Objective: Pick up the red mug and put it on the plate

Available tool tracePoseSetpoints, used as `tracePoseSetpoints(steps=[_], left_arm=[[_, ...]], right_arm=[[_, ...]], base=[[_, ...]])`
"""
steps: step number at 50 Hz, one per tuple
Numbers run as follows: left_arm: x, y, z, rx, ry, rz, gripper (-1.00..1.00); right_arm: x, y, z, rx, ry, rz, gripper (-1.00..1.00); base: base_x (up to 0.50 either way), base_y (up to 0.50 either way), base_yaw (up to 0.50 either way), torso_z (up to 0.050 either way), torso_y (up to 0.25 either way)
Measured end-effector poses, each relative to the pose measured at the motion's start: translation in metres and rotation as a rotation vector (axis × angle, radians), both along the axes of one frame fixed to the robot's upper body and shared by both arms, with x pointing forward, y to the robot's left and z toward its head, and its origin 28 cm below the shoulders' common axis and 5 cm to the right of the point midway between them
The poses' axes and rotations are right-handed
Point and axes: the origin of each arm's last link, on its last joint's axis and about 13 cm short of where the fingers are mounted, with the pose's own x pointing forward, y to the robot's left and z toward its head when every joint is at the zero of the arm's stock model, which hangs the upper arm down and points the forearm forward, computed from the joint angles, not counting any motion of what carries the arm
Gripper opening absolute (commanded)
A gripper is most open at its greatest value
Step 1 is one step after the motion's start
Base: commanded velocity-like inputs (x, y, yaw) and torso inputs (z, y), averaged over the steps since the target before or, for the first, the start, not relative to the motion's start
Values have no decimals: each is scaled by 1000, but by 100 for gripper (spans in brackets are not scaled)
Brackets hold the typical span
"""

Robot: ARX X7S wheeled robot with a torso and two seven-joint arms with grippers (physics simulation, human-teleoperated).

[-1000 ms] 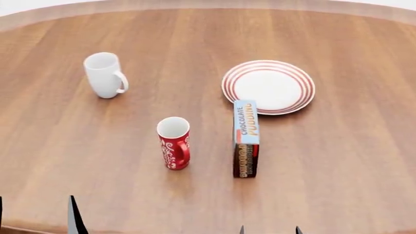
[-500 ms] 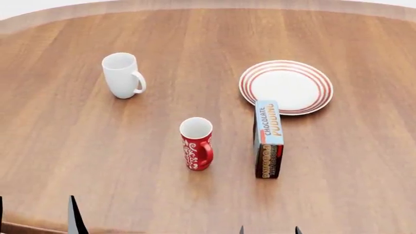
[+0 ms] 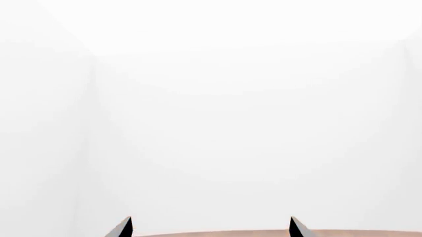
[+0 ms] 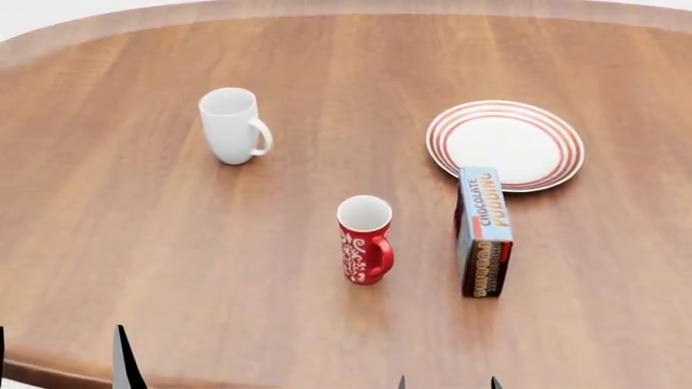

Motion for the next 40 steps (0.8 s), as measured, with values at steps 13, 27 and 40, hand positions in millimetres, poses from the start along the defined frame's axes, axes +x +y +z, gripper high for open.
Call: tracePoseSetpoints(steps=[13,27,40], left_arm=[[0,0,0,-1,-1,0,100],[0,0,0,-1,-3,0,100],[0,0,0,-2,-5,1,100]], right_arm=[[0,0,0,1,0,0,100],[1,-1,0,9,-1,-8,100],[1,-1,-1,10,0,-12,100]], base=[[0,158,0,0,0],[0,27,0,0,0],[34,0,0,0,0]])
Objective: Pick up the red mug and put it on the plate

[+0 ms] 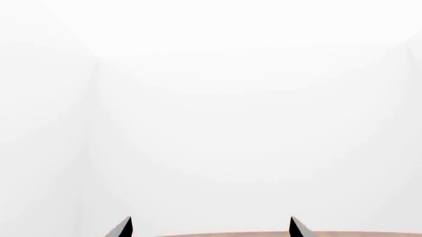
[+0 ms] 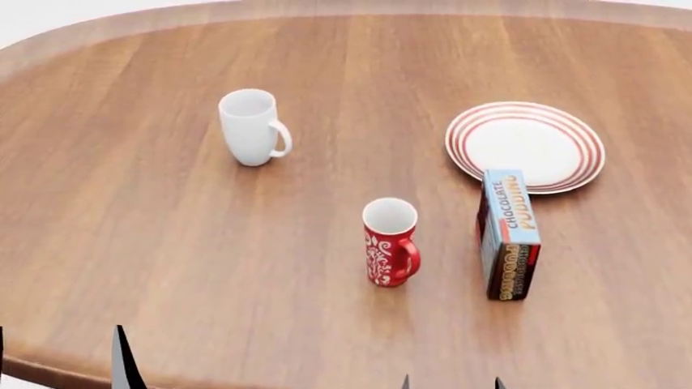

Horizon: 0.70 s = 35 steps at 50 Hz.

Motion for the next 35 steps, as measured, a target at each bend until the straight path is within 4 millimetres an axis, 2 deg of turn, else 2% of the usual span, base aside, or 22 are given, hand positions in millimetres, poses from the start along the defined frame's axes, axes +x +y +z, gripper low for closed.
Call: tracePoseSetpoints(steps=[35], left_arm=[[0,0,0,-1,-7,-2,100]], right_arm=[[0,0,0,0,-1,-3,100]], base=[[132,0,0,0,0]])
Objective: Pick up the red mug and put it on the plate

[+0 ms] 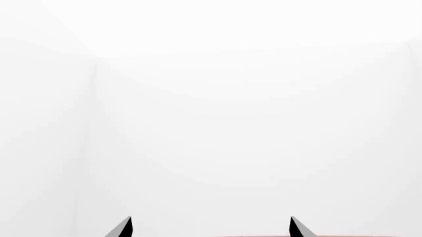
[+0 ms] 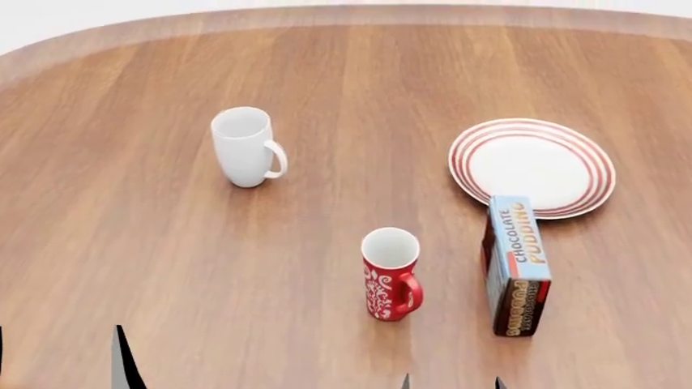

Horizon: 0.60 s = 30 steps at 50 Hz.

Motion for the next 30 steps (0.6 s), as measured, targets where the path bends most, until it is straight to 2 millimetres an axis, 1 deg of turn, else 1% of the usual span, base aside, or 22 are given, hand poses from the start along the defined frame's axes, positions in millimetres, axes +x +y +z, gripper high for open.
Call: tracePoseSetpoints(steps=[30], left_arm=[[0,0,0,-2,-5,-2,100]], right_arm=[[0,0,0,2,1,-3,100]], base=[[139,0,0,0,0]])
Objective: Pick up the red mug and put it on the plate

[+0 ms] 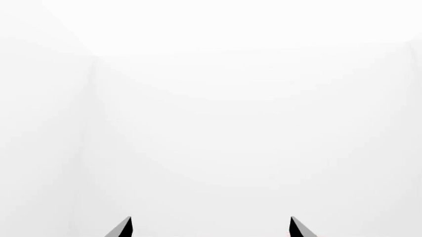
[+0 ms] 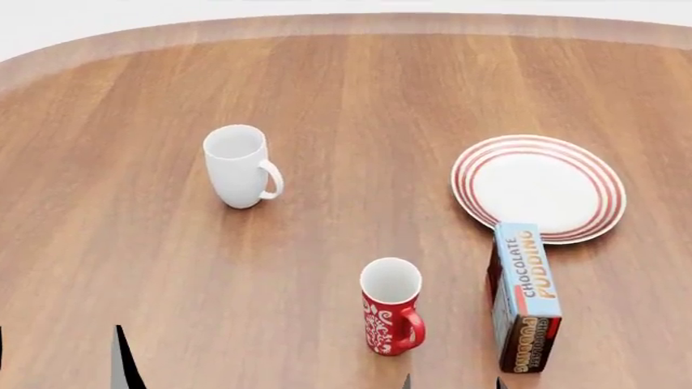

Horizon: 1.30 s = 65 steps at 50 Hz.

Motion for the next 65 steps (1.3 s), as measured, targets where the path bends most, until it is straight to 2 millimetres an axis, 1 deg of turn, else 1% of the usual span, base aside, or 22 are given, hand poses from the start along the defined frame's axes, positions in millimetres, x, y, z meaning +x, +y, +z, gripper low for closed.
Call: tracePoseSetpoints(steps=[65], left_arm=[[0,0,0,1,-3,-3,100]], right_arm=[[0,0,-1,1,1,1,100]], base=[[145,0,0,0,0]])
